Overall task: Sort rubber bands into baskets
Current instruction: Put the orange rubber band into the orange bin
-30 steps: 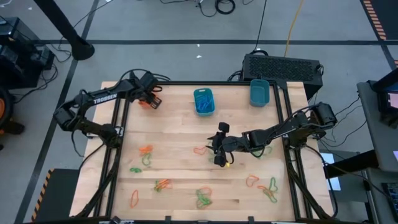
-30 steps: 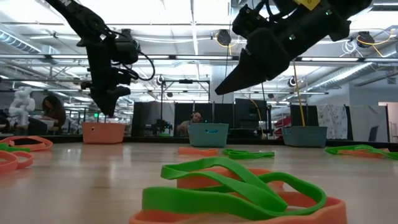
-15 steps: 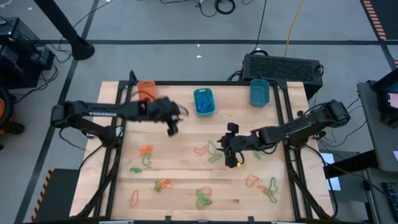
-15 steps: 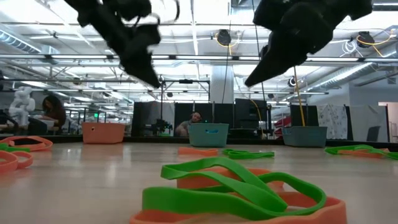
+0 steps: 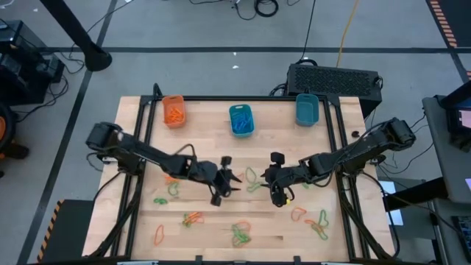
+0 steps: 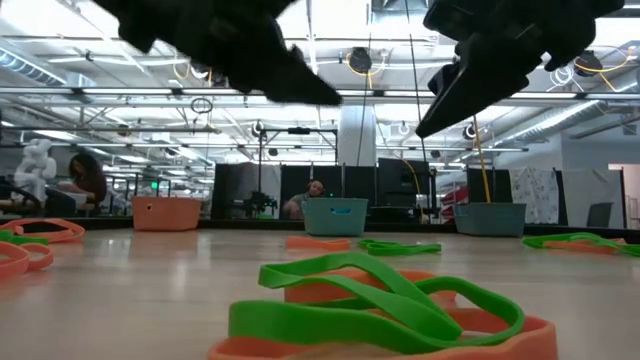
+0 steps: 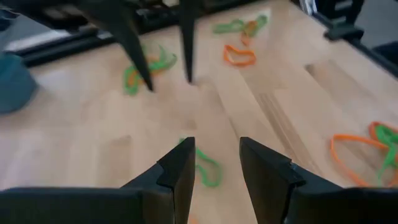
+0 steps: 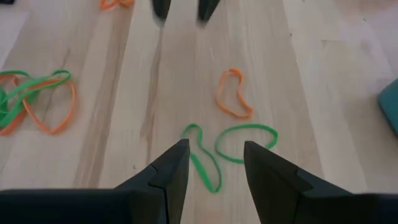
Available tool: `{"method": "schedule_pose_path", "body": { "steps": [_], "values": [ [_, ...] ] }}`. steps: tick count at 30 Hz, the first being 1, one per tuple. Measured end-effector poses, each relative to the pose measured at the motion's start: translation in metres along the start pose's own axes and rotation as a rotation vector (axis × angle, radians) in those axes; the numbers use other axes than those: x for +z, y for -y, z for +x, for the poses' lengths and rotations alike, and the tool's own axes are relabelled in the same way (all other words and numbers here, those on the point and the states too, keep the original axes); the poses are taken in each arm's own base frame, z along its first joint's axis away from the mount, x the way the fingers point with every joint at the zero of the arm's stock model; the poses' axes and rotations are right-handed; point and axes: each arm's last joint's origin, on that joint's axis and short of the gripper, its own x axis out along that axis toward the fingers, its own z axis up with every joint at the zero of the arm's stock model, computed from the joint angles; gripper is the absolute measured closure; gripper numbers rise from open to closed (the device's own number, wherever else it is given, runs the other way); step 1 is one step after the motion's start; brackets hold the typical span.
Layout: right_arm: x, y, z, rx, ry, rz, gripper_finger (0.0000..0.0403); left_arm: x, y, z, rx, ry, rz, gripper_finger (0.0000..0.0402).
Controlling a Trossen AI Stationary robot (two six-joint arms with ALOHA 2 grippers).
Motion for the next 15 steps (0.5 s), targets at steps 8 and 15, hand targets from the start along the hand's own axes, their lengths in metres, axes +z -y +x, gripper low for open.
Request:
{"method": "schedule_pose_path", "body": {
  "steps": [8,15],
  "values": [
    [-0.001,0.000,0.000,-0.004,-0.013,0.018,0.0257,-0.028,0.015,0.036,0.000,-0.014,-0.005,0.0267],
    [-0.001,0.001,0.000,-0.010,-0.013,0.014,0.0257,-0.053,0.003,0.046,0.175,-0.157,-0.118,0.0267]
  ]
}}
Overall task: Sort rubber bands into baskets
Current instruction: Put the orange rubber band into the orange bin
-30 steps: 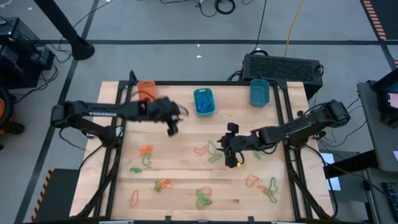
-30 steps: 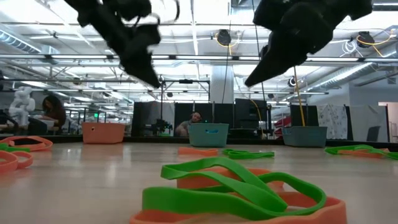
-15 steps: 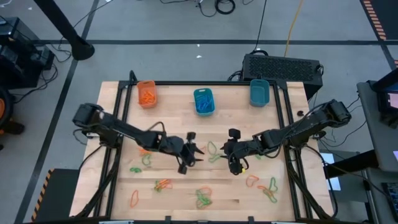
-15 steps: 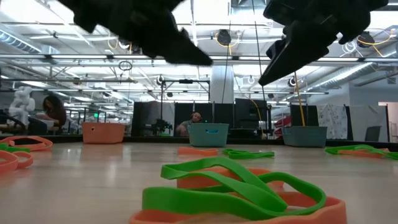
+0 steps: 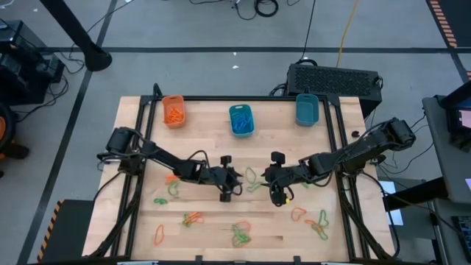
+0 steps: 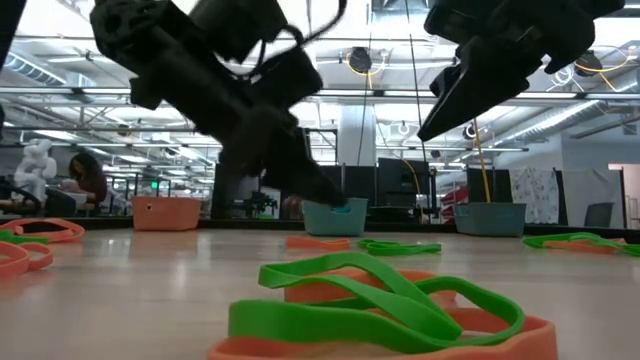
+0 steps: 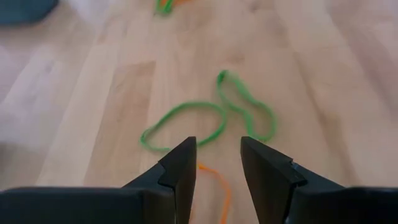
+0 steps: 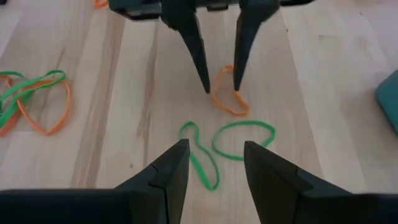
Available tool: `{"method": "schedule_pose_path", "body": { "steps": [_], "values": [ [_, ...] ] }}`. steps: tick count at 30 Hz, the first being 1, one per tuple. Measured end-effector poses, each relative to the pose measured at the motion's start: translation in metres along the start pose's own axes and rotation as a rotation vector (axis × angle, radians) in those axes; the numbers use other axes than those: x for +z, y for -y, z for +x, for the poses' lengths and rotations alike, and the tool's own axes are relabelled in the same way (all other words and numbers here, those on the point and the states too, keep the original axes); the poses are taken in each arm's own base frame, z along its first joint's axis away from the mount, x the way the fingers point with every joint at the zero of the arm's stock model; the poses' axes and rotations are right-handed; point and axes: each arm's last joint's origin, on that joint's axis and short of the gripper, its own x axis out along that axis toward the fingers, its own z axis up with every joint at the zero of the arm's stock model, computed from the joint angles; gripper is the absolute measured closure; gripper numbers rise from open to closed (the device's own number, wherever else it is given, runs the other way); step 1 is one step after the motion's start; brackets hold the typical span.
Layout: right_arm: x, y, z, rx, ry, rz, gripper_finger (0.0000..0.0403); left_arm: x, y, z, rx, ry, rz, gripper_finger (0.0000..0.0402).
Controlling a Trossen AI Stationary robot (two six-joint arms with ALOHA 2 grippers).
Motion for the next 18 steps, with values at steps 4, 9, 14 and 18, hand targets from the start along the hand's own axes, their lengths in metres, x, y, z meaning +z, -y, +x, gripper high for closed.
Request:
{"method": "schedule_pose_path", "body": {
  "steps": [4,9,14,18],
  "values": [
    [0.000,0.000,0.000,0.000,0.002,0.002,0.0257,-0.006,-0.006,0.004,0.015,-0.041,-0.032,0.0267],
    [0.000,0.000,0.000,0.000,0.001,0.000,0.0257,-0.014,-0.007,0.005,-0.028,-0.112,-0.054,0.0267],
    [0.000,0.000,0.000,0.000,0.002,-0.012,0.0257,-0.016,-0.007,0.004,-0.020,-0.132,-0.049,0.0267],
    [0.000,0.000,0.000,0.001,0.003,-0.012,0.0257,-0.019,-0.011,0.005,-0.012,-0.163,-0.045,0.0267]
  ]
}}
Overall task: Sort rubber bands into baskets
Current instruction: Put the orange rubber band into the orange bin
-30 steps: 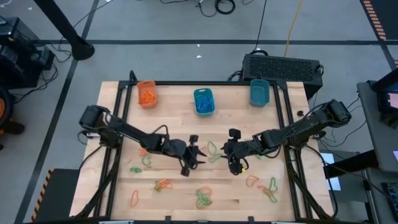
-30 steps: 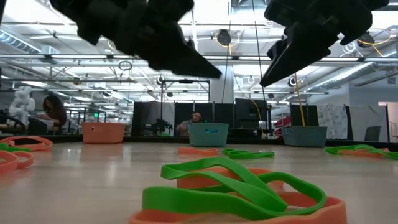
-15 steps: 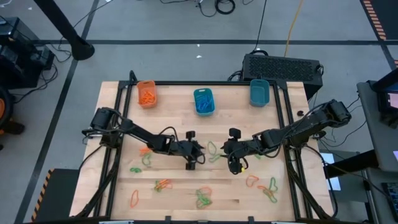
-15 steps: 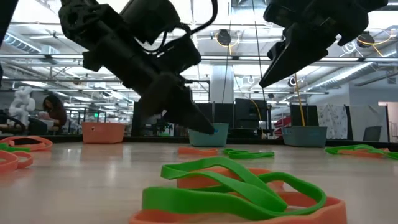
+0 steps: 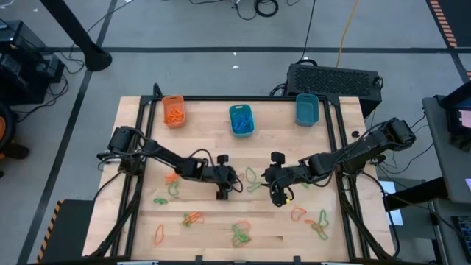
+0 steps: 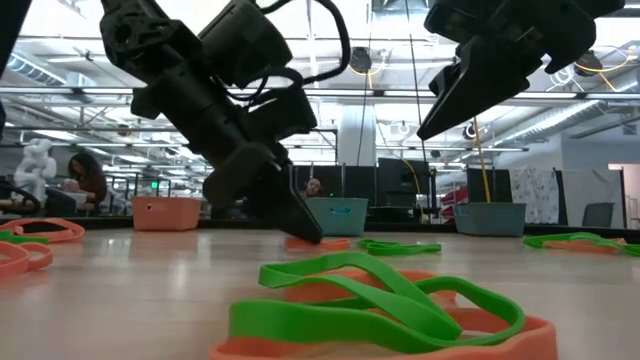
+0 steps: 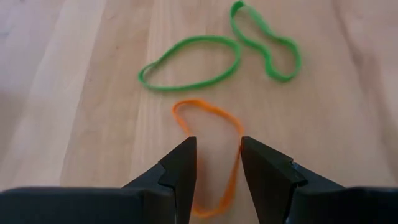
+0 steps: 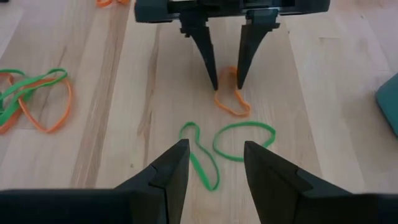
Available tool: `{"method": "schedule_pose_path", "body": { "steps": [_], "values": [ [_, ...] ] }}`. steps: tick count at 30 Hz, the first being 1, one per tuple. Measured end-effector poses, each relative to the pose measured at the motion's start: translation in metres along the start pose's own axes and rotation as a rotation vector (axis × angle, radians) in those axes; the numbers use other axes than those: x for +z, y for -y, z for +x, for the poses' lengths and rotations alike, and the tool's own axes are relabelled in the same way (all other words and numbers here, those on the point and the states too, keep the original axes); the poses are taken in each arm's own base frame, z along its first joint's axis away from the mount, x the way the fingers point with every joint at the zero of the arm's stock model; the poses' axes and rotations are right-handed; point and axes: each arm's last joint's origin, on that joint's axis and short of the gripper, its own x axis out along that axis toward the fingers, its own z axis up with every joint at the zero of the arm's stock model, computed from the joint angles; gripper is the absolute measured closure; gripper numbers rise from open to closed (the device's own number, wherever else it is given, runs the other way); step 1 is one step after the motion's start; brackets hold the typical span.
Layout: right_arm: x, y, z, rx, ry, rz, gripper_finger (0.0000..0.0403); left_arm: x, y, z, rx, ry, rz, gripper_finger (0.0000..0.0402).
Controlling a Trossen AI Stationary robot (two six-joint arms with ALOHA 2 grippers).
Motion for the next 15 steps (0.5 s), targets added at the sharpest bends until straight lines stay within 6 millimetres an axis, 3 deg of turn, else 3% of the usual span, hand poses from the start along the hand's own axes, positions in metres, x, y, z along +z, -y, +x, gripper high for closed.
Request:
{"method": "schedule_pose_path", "body": {
  "steps": [8,15],
  "values": [
    [0.0004,-0.0001,0.0000,0.001,0.004,-0.003,0.0257,-0.0042,-0.0012,0.0013,0.001,-0.039,0.005,0.0277],
    [0.0004,-0.0001,0.0000,0.001,0.004,-0.003,0.0257,-0.0054,-0.0009,0.0009,-0.004,-0.053,0.005,0.0391]
  ]
}}
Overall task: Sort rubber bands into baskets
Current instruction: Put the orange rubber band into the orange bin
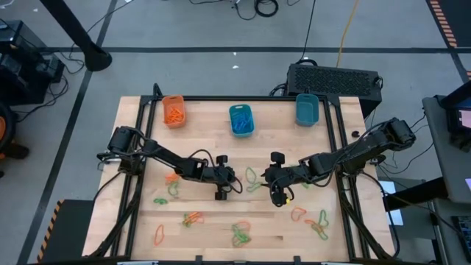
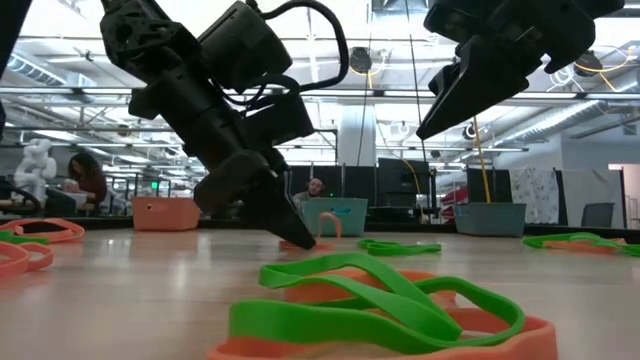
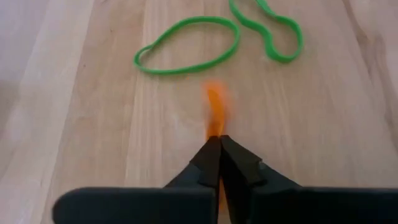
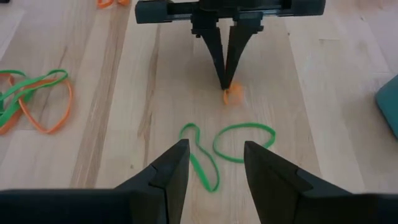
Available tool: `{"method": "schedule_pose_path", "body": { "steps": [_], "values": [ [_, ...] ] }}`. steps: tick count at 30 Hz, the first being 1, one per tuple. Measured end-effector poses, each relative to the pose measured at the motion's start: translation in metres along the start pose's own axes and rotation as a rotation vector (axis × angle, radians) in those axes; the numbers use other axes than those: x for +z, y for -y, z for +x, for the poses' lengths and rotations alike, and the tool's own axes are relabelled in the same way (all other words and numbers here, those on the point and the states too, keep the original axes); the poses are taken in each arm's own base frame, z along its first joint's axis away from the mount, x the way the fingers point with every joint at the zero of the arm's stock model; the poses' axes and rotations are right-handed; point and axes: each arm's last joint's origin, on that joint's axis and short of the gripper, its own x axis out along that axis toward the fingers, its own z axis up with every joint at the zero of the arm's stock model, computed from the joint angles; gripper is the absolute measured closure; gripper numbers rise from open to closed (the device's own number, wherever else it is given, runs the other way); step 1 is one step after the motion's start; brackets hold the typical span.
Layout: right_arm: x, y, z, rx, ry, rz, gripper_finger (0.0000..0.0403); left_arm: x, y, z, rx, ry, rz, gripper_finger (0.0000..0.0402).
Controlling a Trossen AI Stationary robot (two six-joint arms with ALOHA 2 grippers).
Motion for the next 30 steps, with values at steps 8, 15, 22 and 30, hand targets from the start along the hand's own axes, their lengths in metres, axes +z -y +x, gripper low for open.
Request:
{"method": "schedule_pose_path", "body": {
  "steps": [8,15,22,30],
  "values": [
    [-0.001,0.000,0.000,-0.001,-0.006,-0.002,0.0257,0.023,-0.008,-0.040,0.079,0.070,-0.005,0.0398],
    [-0.001,0.000,0.000,-0.001,-0.008,-0.002,0.0257,0.022,-0.033,-0.097,0.325,-0.047,-0.051,0.0400],
    [0.000,0.000,0.000,-0.001,-0.004,-0.001,0.0257,-0.002,-0.069,-0.147,0.535,-0.264,-0.186,0.0401],
    [0.003,0.000,0.000,0.006,0.028,0.000,0.0257,-0.027,-0.127,-0.171,0.726,-0.423,-0.418,0.0401]
  ]
}}
